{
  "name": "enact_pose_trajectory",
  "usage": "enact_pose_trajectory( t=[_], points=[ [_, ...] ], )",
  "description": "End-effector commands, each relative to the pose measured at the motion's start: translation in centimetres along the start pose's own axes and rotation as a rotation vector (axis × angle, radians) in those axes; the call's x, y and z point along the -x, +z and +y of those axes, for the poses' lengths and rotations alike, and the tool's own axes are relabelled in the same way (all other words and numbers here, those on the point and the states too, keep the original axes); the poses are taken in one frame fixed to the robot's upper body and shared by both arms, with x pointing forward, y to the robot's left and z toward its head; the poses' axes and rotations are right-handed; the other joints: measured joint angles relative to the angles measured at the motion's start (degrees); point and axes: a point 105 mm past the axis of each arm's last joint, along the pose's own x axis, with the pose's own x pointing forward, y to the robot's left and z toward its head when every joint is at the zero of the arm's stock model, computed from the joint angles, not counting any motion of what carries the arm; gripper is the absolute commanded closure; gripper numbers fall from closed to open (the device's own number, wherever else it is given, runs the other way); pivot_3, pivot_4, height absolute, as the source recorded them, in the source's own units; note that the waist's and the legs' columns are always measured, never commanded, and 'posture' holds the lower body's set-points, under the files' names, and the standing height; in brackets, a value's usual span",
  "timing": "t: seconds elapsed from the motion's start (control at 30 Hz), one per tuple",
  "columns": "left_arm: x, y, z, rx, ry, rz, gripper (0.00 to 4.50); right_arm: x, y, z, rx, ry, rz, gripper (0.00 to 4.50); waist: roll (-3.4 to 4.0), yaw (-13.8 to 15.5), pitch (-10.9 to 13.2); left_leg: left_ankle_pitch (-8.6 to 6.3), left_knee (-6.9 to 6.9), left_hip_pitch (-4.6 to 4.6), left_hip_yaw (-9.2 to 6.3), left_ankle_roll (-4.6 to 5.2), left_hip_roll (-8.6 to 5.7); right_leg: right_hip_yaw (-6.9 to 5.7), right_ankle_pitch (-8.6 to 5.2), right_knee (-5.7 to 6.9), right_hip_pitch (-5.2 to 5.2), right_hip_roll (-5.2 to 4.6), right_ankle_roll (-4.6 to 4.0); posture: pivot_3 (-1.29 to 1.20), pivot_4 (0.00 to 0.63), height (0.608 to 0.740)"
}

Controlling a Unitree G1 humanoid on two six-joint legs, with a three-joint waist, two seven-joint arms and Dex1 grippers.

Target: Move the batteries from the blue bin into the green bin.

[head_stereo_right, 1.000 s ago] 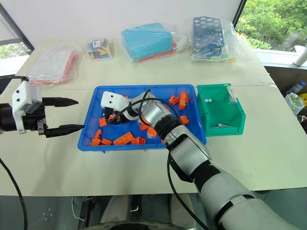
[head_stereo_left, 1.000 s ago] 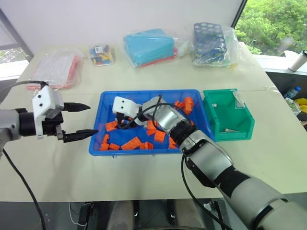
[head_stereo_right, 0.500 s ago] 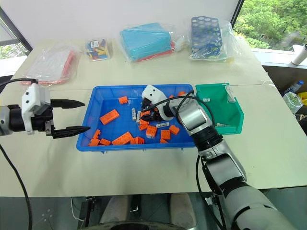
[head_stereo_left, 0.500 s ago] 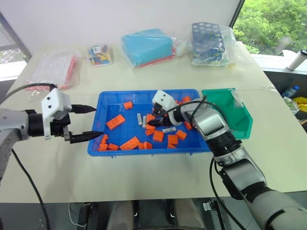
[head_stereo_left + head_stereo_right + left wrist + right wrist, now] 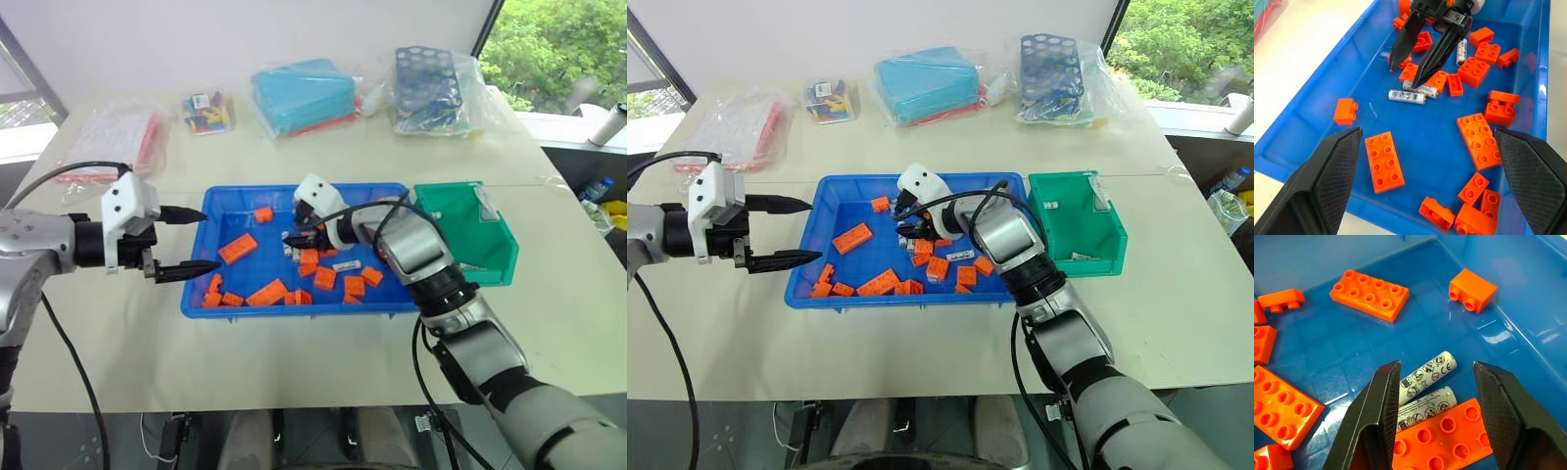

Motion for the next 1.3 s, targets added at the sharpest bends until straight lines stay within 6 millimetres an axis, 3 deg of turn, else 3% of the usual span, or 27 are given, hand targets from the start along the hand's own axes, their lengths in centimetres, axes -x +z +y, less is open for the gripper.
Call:
enact_pose_trajectory(
  t=[0.03, 0.4, 0.53, 0.57, 0.63, 0.73, 0.87, 0.97, 1.0, 1.13, 1.3],
  points=[
    [0.2, 0.8, 0.0, -0.038, 0.006, -0.015, 0.00, -0.7, 1.0, 0.2, 0.030, 0.014, -0.019, 2.13, 0.00, 0.0, 0.0, 0.00, 0.00, 0.00, 0.00, 0.00, 0.00, 0.00, 0.00, 0.00, 0.00, 0.00, 0.00, 0.00, 0.150, 0.737],
    [0.4, 0.9, -0.2, -0.041, 0.014, -0.008, 0.00, -3.0, -0.3, 1.1, 0.052, 0.072, 0.039, 2.13, -0.01, 0.0, 0.0, 0.00, 0.00, 0.00, 0.00, 0.00, 0.01, 0.01, 0.00, 0.00, 0.00, 0.01, 0.00, 0.00, 0.150, 0.737],
    [0.4, 0.9, -0.2, -0.040, 0.015, -0.011, 0.00, -3.0, 0.0, 1.6, 0.070, 0.091, 0.023, 3.18, -0.01, 0.0, 0.0, 0.00, 0.01, 0.00, 0.00, 0.00, 0.01, 0.01, 0.00, 0.01, 0.00, 0.01, 0.00, 0.00, 0.150, 0.737],
    [0.4, 1.0, -0.2, -0.041, 0.015, -0.012, 0.00, -2.9, 0.2, 1.8, 0.073, 0.095, 0.016, 3.79, -0.01, 0.0, 0.0, 0.00, 0.00, 0.00, -0.01, 0.00, 0.01, 0.01, 0.00, 0.01, 0.00, 0.00, 0.00, 0.00, 0.150, 0.737],
    [0.2, 1.0, -0.2, -0.039, 0.012, -0.016, 0.00, -2.7, 0.8, 1.9, 0.065, 0.097, -0.008, 4.43, -0.01, 0.0, 0.0, 0.00, 0.00, 0.00, -0.01, 0.00, 0.01, 0.01, 0.00, 0.01, 0.00, 0.01, 0.00, 0.00, 0.150, 0.737],
    [-0.2, 0.9, -0.4, -0.031, -0.001, -0.027, 0.00, -1.7, 2.5, 2.3, 0.033, 0.116, -0.072, 4.43, -0.01, 0.0, 0.0, 0.00, 0.00, 0.00, -0.01, 0.00, 0.02, 0.01, 0.00, 0.01, 0.00, 0.00, 0.00, 0.00, 0.150, 0.737],
    [-0.9, 0.8, -0.8, -0.009, -0.014, -0.062, 0.00, 1.9, 4.6, 1.9, 0.016, 0.099, -0.161, 4.43, -0.01, 0.2, 0.0, 0.00, 0.01, -0.01, -0.02, 0.00, 0.08, 0.01, 0.00, 0.02, 0.00, -0.01, 0.00, 0.00, 0.150, 0.737],
    [-1.5, 0.9, -0.9, 0.022, 0.000, -0.108, 0.00, 6.6, 4.9, -0.8, -0.039, -0.032, -0.221, 4.43, -0.01, 0.9, 0.0, 0.00, 0.05, -0.02, -0.04, 0.00, 0.07, 0.00, 0.00, 0.01, 0.03, -0.05, 0.00, 0.00, 0.150, 0.737],
    [-1.7, 1.0, -0.9, 0.028, 0.003, -0.119, 0.00, 8.3, 4.4, -1.9, -0.065, -0.087, -0.224, 4.43, -0.02, 1.4, 0.0, 0.00, 0.06, -0.02, -0.03, 0.00, 0.07, 0.00, 0.00, 0.00, 0.03, -0.06, 0.01, 0.00, 0.150, 0.737],
    [-2.2, 1.1, -1.2, 0.037, -0.002, -0.141, 0.00, 15.3, -0.8, -6.5, -0.150, -0.384, -0.129, 4.43, -0.14, 2.7, -0.1, -0.02, 0.10, -0.01, -0.01, 0.03, 0.01, -0.01, 0.00, -0.08, 0.13, -0.12, 0.00, 0.00, 0.150, 0.737],
    [-2.4, 1.1, -0.9, 0.039, -0.001, -0.148, 0.00, 21.0, -5.0, -7.6, -0.263, -0.572, -0.073, 4.43, -0.12, 2.1, -0.1, -0.04, 0.07, 0.05, 0.13, 0.06, -0.01, 0.09, 0.01, -0.08, 0.08, -0.01, -0.01, 0.00, 0.150, 0.737]
  ],
)
